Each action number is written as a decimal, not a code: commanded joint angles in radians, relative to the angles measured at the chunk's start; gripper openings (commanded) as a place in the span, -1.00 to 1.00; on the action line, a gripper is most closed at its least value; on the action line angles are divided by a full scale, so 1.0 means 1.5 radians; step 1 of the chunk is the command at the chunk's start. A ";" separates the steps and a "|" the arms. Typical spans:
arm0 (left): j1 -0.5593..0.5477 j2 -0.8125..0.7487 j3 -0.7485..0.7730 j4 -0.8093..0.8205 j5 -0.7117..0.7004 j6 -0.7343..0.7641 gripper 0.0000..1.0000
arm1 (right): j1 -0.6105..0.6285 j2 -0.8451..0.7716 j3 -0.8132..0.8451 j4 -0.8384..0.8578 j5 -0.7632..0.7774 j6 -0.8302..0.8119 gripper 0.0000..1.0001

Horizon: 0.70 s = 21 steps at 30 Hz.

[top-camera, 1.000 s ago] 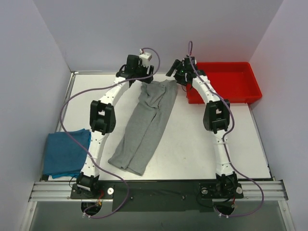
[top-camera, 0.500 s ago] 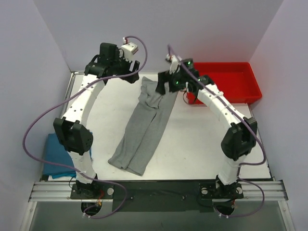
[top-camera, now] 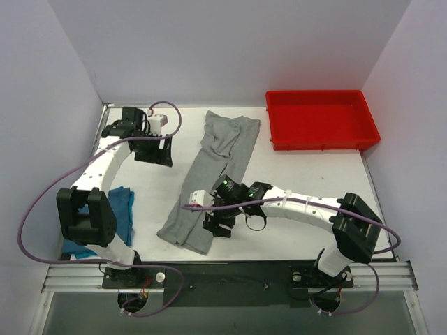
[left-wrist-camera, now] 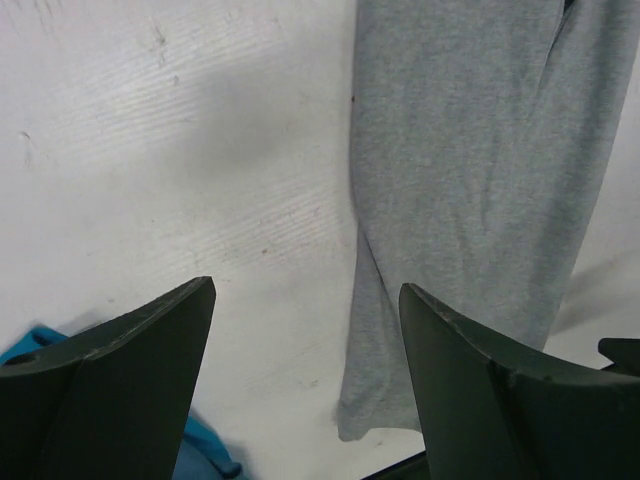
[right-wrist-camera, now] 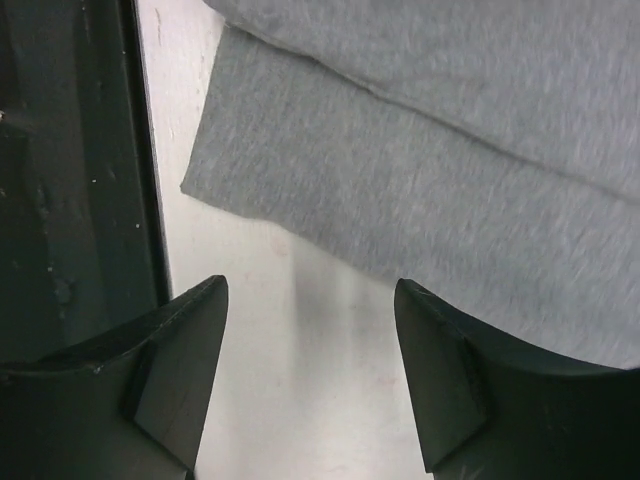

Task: Fold and stack the t-shirts
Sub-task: Rotate the tshirt 90 degrees

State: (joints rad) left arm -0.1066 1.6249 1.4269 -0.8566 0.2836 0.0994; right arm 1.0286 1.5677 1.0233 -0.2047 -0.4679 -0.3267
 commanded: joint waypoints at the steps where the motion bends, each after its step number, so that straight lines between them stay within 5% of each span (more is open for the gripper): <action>1: 0.068 -0.030 -0.022 0.034 0.059 -0.044 0.69 | 0.072 0.058 0.031 0.015 0.024 -0.148 0.26; 6: 0.105 -0.054 -0.056 0.040 0.064 -0.015 0.68 | 0.106 0.095 0.010 0.087 0.022 -0.191 0.40; 13: 0.106 -0.071 -0.085 0.041 0.065 0.005 0.68 | 0.115 0.177 0.065 0.024 0.019 -0.191 0.22; 17: 0.102 -0.082 -0.090 0.037 0.085 0.034 0.68 | 0.125 0.169 0.021 0.017 0.033 -0.200 -0.58; 21: 0.077 -0.081 -0.075 -0.026 0.197 0.160 0.63 | 0.126 0.097 -0.063 -0.015 0.037 -0.169 -0.90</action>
State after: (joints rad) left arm 0.0441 1.5448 1.2961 -0.8314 0.4034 0.1463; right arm 1.2053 1.8111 1.0538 -0.1036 -0.4053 -0.6079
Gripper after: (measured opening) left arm 0.831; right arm 0.119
